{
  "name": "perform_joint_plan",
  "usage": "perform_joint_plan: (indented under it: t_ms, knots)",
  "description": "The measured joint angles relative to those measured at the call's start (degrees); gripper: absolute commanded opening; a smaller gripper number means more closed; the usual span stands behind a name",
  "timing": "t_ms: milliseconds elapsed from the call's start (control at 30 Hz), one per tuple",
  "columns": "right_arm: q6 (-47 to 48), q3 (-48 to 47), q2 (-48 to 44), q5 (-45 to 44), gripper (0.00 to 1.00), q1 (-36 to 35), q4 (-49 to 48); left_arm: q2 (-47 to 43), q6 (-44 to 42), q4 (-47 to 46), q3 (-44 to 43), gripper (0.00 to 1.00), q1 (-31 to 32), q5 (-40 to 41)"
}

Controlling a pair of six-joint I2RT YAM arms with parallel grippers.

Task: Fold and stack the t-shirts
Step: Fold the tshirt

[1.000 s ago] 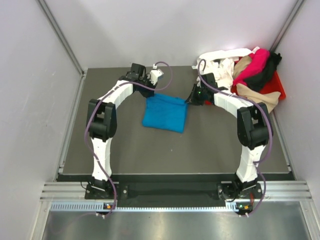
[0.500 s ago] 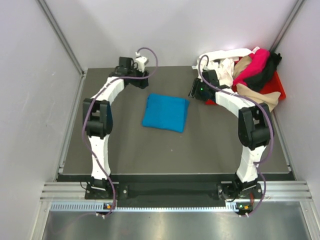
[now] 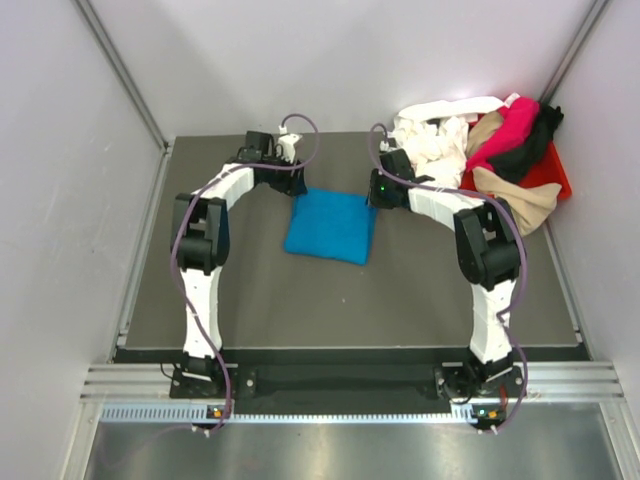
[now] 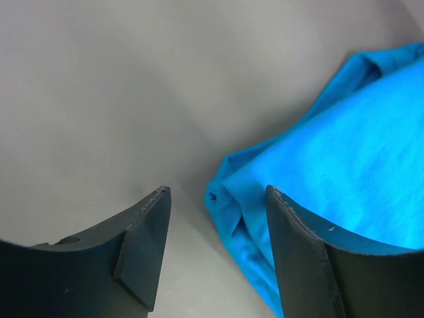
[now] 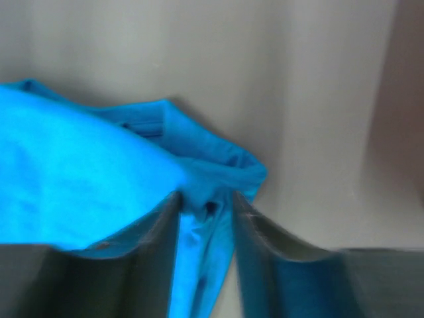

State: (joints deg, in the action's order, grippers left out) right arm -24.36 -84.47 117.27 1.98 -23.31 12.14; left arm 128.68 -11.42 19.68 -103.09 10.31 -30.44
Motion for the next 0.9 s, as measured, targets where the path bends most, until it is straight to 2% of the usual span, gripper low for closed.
perform_joint_plan:
  t_ms: [33,100,167,200,233,267,500,733,767,800,867,900]
  knots:
    - [0.1,0.0,0.6,-0.2,0.16,0.0,-0.2,0.7,0.1,0.1,0.0,0.62,0.2,-0.6]
    - [-0.2,0.1,1.0,-0.7,0.02,0.1,-0.3,2.1,0.6,0.0,0.0,0.51,0.3,-1.9]
    - [-0.5,0.2,1.0,-1.5,0.0,0.1,-1.0,2.9,1.0,0.0,0.0,0.34,0.5,-2.7]
    - [-0.6,0.4,0.9,-2.1,0.0,0.1,-1.7,3.1,1.1,0.0,0.0,0.12,0.7,-3.1]
    - [-0.7,0.6,0.9,-2.7,0.0,0.1,-2.1,3.3,1.6,0.0,0.0,0.02,0.7,-3.3]
    - [-0.7,0.9,0.8,-3.2,0.0,0.1,-2.6,3.4,1.9,-0.2,0.0,0.0,0.8,-3.6]
    - [-2.2,4.3,-2.8,-6.4,0.0,0.0,-3.2,3.0,5.5,-4.9,0.8,0.0,1.4,-4.6]
    - [-4.3,4.3,-3.5,-9.3,0.0,0.0,-3.5,3.1,7.3,-7.2,0.7,0.0,2.4,-1.6]
    - [-4.7,4.3,-3.5,-9.8,0.03,0.0,-3.6,3.4,7.3,-7.2,0.3,0.11,2.6,-1.0]
    - [-5.0,4.3,-3.5,-10.3,0.14,0.0,-3.6,3.9,7.3,-7.2,-0.5,0.19,2.8,-0.5]
    - [-5.6,4.3,-3.2,-11.5,0.27,0.0,-3.5,5.1,7.5,-7.0,-2.6,0.45,3.3,0.5]
    - [-5.7,4.1,-2.8,-12.0,0.39,0.1,-3.2,5.6,7.7,-6.9,-3.3,0.49,3.5,1.1]
